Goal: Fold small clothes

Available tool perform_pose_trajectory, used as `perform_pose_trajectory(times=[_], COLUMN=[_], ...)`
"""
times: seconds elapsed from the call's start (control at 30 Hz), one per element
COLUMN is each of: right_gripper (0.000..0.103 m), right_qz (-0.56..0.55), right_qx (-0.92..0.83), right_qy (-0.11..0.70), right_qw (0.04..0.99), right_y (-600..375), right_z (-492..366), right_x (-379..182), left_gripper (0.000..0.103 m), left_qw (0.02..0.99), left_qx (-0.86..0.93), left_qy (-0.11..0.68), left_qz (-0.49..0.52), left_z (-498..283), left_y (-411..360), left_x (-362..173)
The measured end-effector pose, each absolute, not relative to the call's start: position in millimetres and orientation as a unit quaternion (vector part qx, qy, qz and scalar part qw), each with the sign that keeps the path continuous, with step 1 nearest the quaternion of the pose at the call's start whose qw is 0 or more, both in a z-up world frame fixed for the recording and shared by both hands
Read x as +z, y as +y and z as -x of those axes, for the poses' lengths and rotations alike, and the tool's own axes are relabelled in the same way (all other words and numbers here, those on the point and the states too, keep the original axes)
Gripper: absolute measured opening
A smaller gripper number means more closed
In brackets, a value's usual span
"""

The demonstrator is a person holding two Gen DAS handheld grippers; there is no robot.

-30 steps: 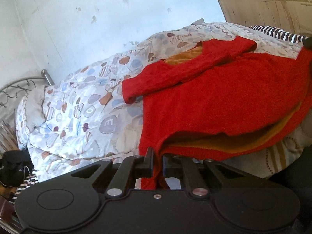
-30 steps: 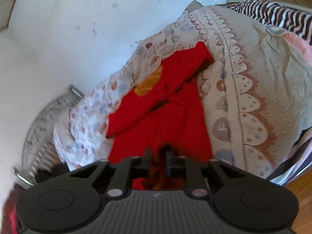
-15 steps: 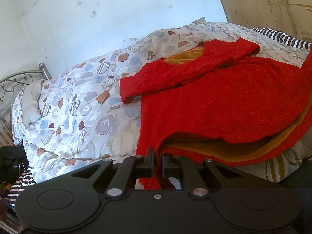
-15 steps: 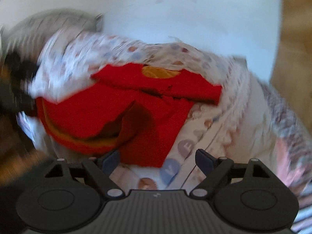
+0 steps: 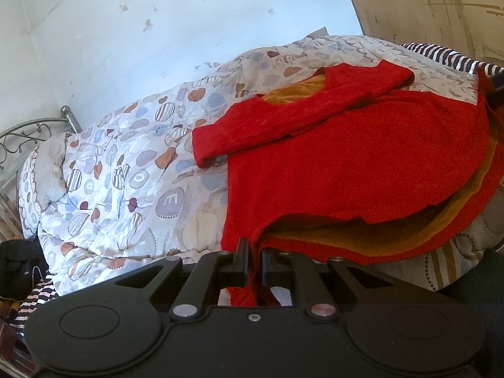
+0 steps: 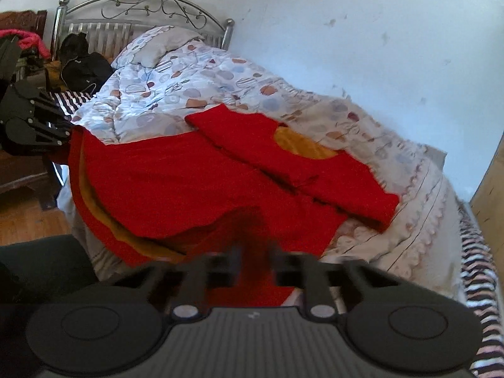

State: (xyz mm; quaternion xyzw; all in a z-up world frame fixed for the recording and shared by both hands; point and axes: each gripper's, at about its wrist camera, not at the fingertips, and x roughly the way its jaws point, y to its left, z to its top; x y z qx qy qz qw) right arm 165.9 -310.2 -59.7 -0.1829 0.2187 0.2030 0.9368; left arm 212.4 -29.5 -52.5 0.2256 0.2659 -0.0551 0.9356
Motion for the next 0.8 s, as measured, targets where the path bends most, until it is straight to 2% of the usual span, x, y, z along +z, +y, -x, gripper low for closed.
perform_pose_trajectory(times=[0.03,0.17,0.4,0.8], right_gripper=[0.008,0.006,0.005,0.005], right_qz=[0.176,0.126,0.012,-0.086], right_qx=[0.205,0.193,0.149,0.116], right_qy=[0.217,0.194,0.124,0.054], right_qw=[0.938,0.954,0.981,0.988], right_y=[-311.4,-321.0,-341.0,-351.6], right_z=[-165.7,-153.8,-132.7,-104.5], right_x=[-59.3,-53.4,-35.4,-28.2], left_gripper=[0.007,0.007,0.007,0.006], left_qw=[0.936,0.935,0.937,0.954], left_qx=[-0.056,-0.056,-0.046,-0.048], left_qy=[0.266,0.267,0.265,0.217], left_qz=[-0.225,-0.225,-0.223,-0.199], left_z=[-212.0,-210.8,-208.9,-183.0], left_y=[-29.4,-29.0,-21.2,-9.4], left_x=[-52.3,-52.5,-49.6,-21.8])
